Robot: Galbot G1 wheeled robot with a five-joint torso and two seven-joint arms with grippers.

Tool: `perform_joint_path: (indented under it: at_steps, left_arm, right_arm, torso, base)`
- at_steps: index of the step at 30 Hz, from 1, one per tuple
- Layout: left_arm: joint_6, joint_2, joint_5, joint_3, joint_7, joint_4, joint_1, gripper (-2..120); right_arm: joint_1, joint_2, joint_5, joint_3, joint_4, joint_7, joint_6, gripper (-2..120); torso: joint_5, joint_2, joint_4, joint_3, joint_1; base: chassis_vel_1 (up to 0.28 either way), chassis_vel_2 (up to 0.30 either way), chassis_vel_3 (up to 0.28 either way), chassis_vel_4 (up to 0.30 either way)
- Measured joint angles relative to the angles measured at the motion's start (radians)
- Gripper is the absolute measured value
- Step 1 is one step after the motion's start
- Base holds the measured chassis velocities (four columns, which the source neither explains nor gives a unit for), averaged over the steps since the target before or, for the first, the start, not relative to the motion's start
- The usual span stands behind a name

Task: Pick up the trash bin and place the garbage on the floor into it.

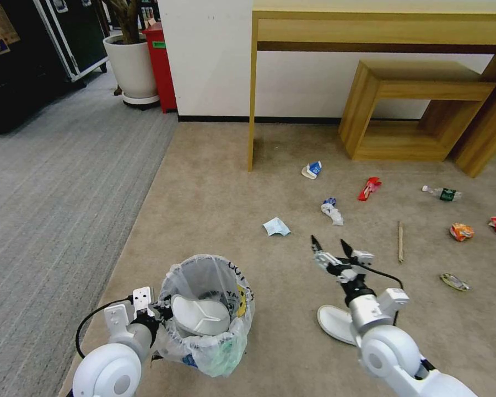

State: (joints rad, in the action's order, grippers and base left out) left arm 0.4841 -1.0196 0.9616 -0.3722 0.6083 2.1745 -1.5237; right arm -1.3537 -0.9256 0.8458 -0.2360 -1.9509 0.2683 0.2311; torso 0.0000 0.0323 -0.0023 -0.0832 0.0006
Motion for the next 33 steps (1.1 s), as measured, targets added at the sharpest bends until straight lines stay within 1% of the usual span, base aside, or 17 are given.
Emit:
perform_joint_path:
  at_steps: [6, 12, 20, 23, 25, 27, 28, 30, 31, 32, 33]
  left_arm:
    - [0.004, -0.012, -0.025, 0.006, -0.011, 0.002, -0.014, 0]
    - [0.004, -0.009, -0.037, 0.007, -0.018, 0.012, -0.024, 0]
    - [-0.004, -0.004, -0.045, 0.002, -0.026, 0.018, -0.031, 0]
    - [-0.011, -0.005, -0.054, 0.0, -0.031, 0.021, -0.041, 0]
    - [-0.011, -0.005, -0.055, 0.0, -0.032, 0.022, -0.042, 0]
    - [-0.017, -0.007, -0.062, -0.002, -0.037, 0.024, -0.052, 0]
    - [-0.017, -0.007, -0.062, -0.002, -0.037, 0.024, -0.052, 0]
    - [-0.021, -0.007, -0.064, -0.004, -0.04, 0.024, -0.058, 0]
    - [-0.023, -0.007, -0.064, -0.005, -0.04, 0.024, -0.058, 0]
    - [-0.023, -0.007, -0.064, -0.005, -0.04, 0.024, -0.058, 0]
    - [-0.025, -0.007, -0.064, -0.007, -0.04, 0.024, -0.059, 0]
  right_arm:
    - [-0.036, -0.02, -0.039, -0.031, -0.011, 0.014, -0.005, 100]
    - [-0.079, -0.033, -0.058, -0.07, -0.027, 0.022, -0.008, 100]
    - [-0.139, -0.065, -0.058, -0.11, -0.066, 0.082, -0.03, 100]
    - [-0.169, -0.113, -0.05, -0.115, -0.062, 0.144, -0.04, 100]
    - [-0.17, -0.117, -0.049, -0.115, -0.061, 0.146, -0.04, 100]
    - [-0.178, -0.173, -0.022, -0.12, -0.048, 0.195, -0.046, 100]
    - [-0.178, -0.173, -0.022, -0.12, -0.048, 0.195, -0.046, 100]
    - [-0.18, -0.251, 0.01, -0.138, -0.031, 0.238, -0.049, 100]
    - [-0.181, -0.278, 0.026, -0.146, -0.023, 0.254, -0.049, 100]
    - [-0.181, -0.278, 0.026, -0.146, -0.023, 0.254, -0.049, 100]
    - [-0.182, -0.302, 0.046, -0.156, -0.013, 0.27, -0.05, 100]
  torso:
    - [0.0, 0.0, 0.0001, 0.0, 0.0]
    - [0.0, 0.0, 0.0001, 0.0, 0.0]
    - [-0.0002, 0.0, 0.0, 0.0, 0.0]
    - [-0.0002, 0.0, 0.0, 0.0, 0.0]
    - [-0.0002, 0.0, 0.0, 0.0, 0.0]
    - [-0.0001, 0.0, 0.0001, 0.0, 0.0]
    - [-0.0001, 0.0, 0.0001, 0.0, 0.0]
    - [0.0, 0.0, 0.0, 0.0, 0.0]
    - [0.0, 0.0, 0.0, 0.0, 0.0]
    - [0.0, 0.0, 0.0, 0.0, 0.0]
    - [-0.0001, 0.0, 0.0, 0.0, 0.0]
  base:
    - [0.0, 0.0, 0.0, 0.0]
    - [0.0, 0.0, 0.0, 0.0]
    - [0.0, 0.0, 0.0, 0.0]
    - [0.0, 0.0, 0.0, 0.0]
    - [0.0, 0.0, 0.0, 0.0]
    - [0.0, 0.0, 0.0, 0.0]
    - [0.0, 0.0, 0.0, 0.0]
    - [0.0, 0.0, 0.0, 0.0]
    - [0.0, 0.0, 0.0, 0.0]
    - [0.0, 0.0, 0.0, 0.0]
    - [0.0, 0.0, 0.0, 0.0]
